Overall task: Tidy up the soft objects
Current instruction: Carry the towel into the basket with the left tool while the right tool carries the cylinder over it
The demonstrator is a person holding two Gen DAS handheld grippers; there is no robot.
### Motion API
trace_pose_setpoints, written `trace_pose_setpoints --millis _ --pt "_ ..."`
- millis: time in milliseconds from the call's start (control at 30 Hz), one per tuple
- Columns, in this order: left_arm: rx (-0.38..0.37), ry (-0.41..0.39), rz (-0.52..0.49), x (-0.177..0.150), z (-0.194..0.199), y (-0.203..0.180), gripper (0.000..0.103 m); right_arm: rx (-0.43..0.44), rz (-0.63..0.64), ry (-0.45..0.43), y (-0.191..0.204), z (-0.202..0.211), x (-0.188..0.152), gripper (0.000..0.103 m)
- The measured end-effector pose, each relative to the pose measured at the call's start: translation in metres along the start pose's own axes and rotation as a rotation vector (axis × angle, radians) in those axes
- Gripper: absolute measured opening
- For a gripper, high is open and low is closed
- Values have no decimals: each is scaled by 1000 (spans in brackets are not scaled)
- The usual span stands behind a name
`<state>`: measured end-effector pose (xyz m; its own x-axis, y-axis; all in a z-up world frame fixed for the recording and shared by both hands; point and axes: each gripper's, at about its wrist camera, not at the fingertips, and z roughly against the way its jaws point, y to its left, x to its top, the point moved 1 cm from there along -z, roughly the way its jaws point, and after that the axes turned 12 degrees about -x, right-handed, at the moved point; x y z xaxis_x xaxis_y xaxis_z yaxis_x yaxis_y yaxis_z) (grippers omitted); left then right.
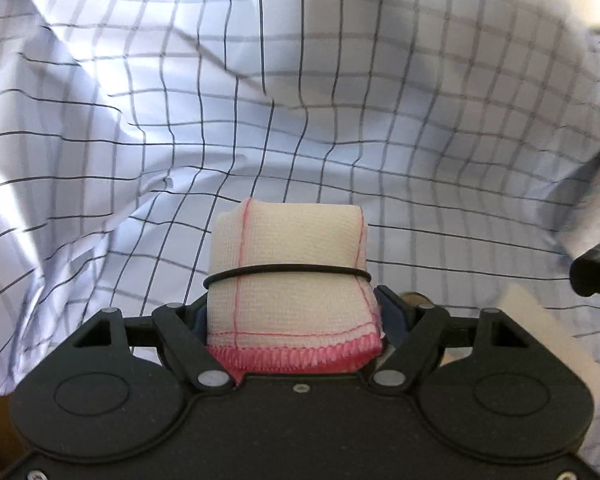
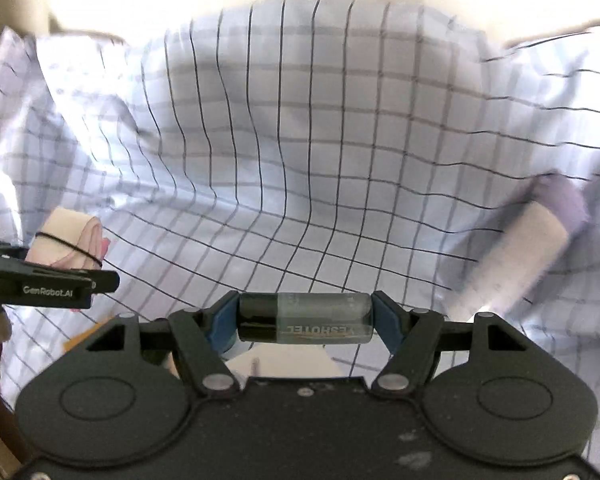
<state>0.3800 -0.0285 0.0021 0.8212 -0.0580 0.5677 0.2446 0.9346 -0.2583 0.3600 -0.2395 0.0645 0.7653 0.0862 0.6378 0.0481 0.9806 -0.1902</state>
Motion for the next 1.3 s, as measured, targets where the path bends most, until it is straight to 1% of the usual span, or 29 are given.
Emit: trace_pose_setpoints --millis 133,300,500,633,733,867,933,1000,1100,1300 --pt "-50 -48 -6 -16 44 -11 73 8 -67 -57 -8 48 -28 70" --pt "-100 -105 -42 -47 91 -27 74 18 -149 -125 -16 102 -70 70" --pt "-131 -150 -92 -93 128 -43 74 8 -229 -185 -15 149 -124 70" --pt "-137 -157 -97 -122 138 -48 74 -25 -260 -199 -10 167 -158 70" --pt "-135 -148 -90 -144 140 -50 74 -45 -275 -179 -3 178 -180 70" --pt "-133 -115 -56 -170 133 -48 74 -92 -309 -160 5 182 -205 70" --pt "-118 -102 -50 -184 131 -49 74 -97 -331 -151 6 185 -216 70" --pt "-110 -87 -45 -196 129 -50 74 -107 -350 -148 6 188 -224 70" --pt "-127 -63 -33 -212 128 -52 74 -141 -358 -154 6 192 -234 70" --pt "-120 -46 -40 -235 130 -61 74 -125 -378 -163 4 205 -250 70"
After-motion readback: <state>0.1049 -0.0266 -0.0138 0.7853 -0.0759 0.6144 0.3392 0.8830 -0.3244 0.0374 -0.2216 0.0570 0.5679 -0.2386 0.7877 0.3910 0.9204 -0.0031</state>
